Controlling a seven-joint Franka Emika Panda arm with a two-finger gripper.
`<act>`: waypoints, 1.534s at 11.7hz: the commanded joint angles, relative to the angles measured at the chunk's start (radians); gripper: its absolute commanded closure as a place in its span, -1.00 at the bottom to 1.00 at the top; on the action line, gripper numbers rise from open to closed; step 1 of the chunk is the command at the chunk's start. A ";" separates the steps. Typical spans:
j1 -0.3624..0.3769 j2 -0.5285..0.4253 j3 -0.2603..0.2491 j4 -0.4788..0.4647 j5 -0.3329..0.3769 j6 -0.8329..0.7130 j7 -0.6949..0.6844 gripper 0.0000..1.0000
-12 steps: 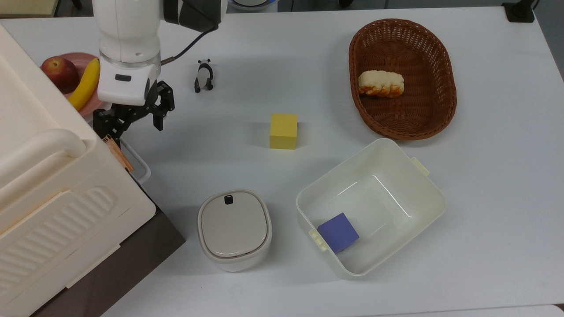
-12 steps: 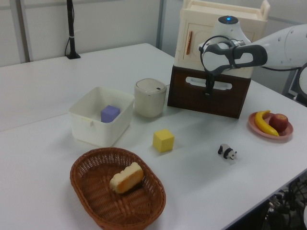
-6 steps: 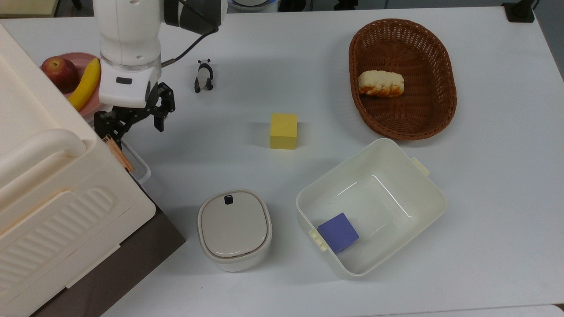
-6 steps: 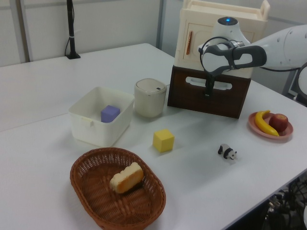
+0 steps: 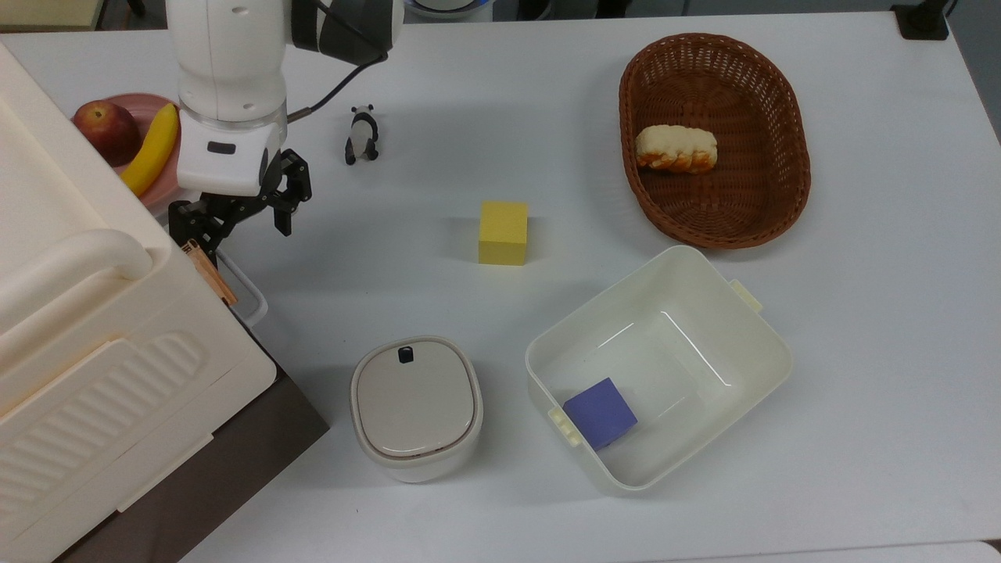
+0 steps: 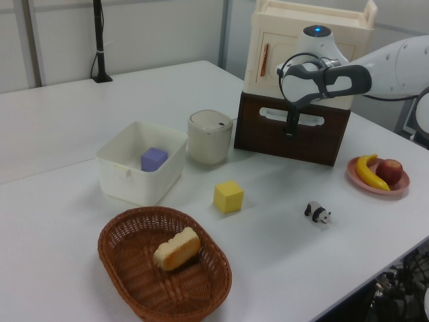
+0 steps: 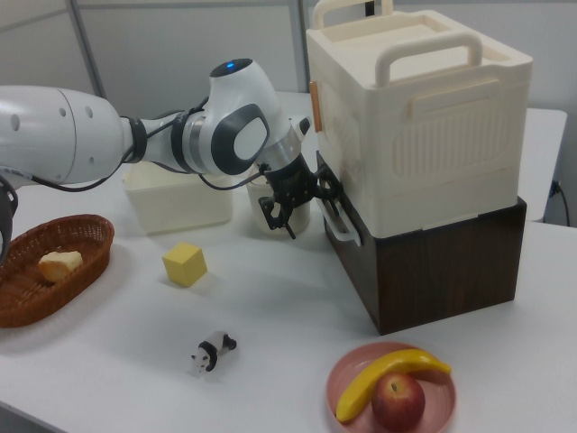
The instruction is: Slide open the drawer
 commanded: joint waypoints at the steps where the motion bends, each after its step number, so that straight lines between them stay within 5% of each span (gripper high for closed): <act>1: 0.003 0.009 -0.016 0.013 -0.021 0.038 -0.012 -1.00; 18: -0.001 -0.008 -0.016 0.018 -0.010 0.033 0.046 -1.00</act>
